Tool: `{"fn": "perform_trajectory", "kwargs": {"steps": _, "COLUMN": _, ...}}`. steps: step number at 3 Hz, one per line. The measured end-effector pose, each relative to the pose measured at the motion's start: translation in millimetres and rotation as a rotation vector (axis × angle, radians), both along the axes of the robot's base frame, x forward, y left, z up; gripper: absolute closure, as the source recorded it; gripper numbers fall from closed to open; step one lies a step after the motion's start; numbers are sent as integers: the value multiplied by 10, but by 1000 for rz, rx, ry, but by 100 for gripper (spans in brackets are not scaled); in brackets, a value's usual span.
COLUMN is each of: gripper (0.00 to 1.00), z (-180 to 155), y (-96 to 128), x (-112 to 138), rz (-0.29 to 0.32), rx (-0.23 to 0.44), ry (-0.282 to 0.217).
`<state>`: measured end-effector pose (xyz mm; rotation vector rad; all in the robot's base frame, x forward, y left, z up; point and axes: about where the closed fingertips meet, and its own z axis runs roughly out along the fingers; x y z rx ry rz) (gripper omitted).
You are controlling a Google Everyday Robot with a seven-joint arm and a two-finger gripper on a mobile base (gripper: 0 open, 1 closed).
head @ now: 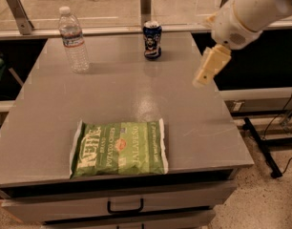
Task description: Pick pepsi can
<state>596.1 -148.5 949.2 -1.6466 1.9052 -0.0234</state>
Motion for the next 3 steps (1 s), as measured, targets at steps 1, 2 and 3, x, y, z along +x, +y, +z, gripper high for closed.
{"fn": "perform_trajectory", "kwargs": {"steps": 1, "gripper": 0, "z": -55, "y": 397, "x": 633, "rz": 26, "rx": 106, "ry": -48}}
{"fn": "perform_trajectory", "kwargs": {"steps": 2, "gripper": 0, "z": -152, "y": 694, "x": 1243, "rz": 3, "rx": 205, "ry": -58}}
{"fn": "perform_trajectory", "kwargs": {"steps": 3, "gripper": 0, "z": -290, "y": 912, "x": 1659, "rz": -33, "rx": 305, "ry": -18}}
